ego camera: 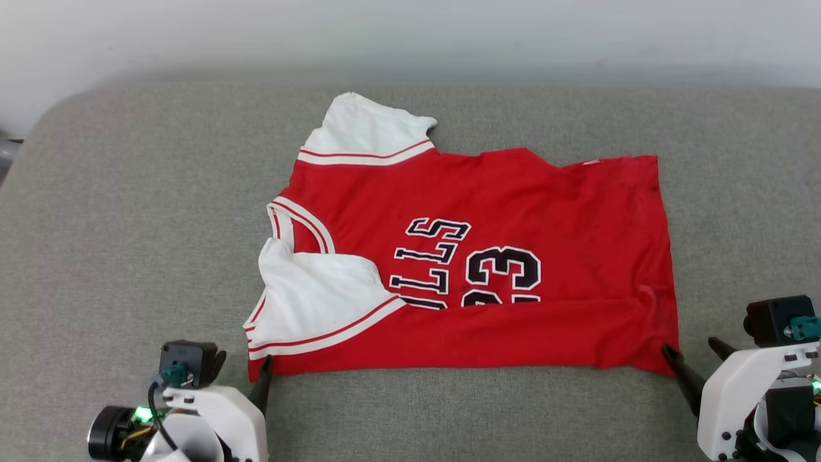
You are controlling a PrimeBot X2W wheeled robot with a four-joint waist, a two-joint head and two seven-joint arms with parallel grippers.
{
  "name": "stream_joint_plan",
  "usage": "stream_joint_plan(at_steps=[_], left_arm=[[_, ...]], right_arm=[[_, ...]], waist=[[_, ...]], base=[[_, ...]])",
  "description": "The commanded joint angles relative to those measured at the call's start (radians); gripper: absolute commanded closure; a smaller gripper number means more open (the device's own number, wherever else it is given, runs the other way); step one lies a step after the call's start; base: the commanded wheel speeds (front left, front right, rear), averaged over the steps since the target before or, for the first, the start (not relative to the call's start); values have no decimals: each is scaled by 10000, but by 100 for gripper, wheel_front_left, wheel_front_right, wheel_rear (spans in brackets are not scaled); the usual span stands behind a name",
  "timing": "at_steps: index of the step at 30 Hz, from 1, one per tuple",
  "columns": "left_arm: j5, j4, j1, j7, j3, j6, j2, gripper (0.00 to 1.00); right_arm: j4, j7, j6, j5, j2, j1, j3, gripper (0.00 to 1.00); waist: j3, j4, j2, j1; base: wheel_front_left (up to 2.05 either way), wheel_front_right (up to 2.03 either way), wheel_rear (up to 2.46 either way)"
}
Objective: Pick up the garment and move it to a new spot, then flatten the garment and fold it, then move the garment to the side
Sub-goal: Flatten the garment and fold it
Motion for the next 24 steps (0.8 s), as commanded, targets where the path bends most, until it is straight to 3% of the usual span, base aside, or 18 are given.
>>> stream_joint_plan(at_steps=[1, 10, 11, 12, 24], left_arm=[[60, -23, -174, 31, -22, 27, -11, 0], [204, 1016, -539, 1174, -379, 366, 54, 0], [144, 1116, -516, 1298, -445, 293, 24, 64], [99, 1175, -537, 1339, -467, 251, -20, 100], [19, 525, -903, 34, -169, -304, -167, 100]], right_arm=[[-75, 22, -8, 20, 61, -5, 5, 0], [-426, 128, -8, -86, 146, -191, -18, 0], [-433, 128, -8, -94, 132, -211, -18, 0], [-441, 127, -8, -111, 115, -233, -25, 0], [344, 376, -8, -366, 1, -364, -93, 0]], waist=[[172, -59, 0, 1], [739, -212, 0, 1], [763, -218, 0, 1], [788, -220, 0, 1], [239, 134, 0, 1]], base=[[0, 0, 0], [0, 0, 0], [0, 0, 0], [0, 0, 0], [0, 0, 0]])
